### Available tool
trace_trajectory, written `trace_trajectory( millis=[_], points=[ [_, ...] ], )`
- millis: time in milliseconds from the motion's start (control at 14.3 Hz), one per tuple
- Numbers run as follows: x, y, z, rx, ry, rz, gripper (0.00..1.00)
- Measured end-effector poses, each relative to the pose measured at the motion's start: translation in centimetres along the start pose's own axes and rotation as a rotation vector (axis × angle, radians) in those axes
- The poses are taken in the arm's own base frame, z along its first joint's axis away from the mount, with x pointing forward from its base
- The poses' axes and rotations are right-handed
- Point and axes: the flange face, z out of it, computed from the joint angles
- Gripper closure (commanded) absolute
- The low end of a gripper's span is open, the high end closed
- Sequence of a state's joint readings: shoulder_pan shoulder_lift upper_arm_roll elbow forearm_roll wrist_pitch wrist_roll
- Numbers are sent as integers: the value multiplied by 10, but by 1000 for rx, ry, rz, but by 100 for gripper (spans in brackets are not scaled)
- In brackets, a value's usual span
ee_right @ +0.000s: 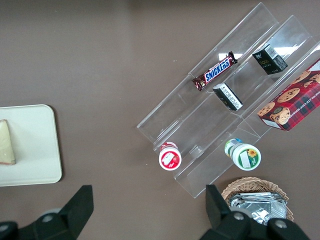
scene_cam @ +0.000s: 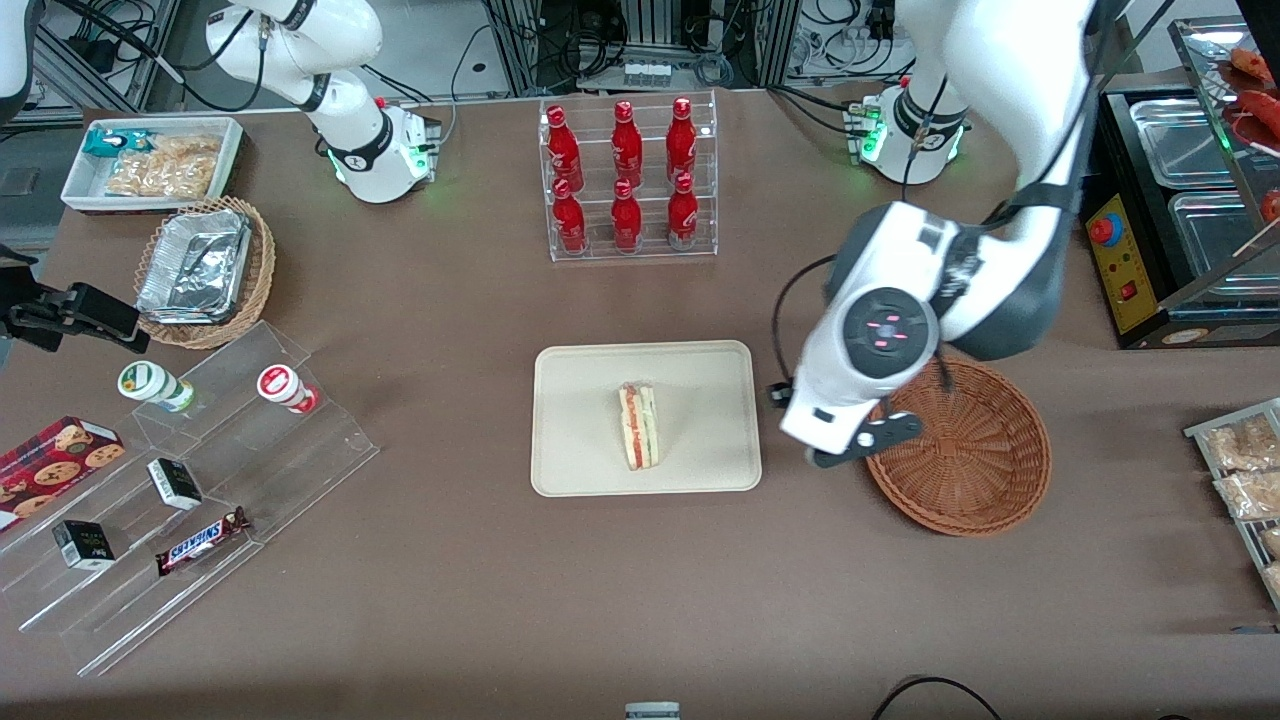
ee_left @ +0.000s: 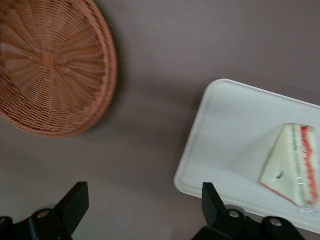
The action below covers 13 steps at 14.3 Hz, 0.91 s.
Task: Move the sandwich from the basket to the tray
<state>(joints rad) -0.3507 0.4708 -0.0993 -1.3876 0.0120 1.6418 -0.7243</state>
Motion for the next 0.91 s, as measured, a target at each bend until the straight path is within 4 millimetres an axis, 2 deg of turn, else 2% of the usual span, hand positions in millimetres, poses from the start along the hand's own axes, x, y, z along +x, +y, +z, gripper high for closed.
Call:
trace_trajectory(
  millis=[209,419,767,907],
  points=[
    [9,-67,-17,-1,-15,73,0],
    [-1,-112,-40,15,-52,159,0],
    [-6,-206,-96,-36,-53,330,0],
    [-11,-237,-120,-76,-15,385,0]
  ],
)
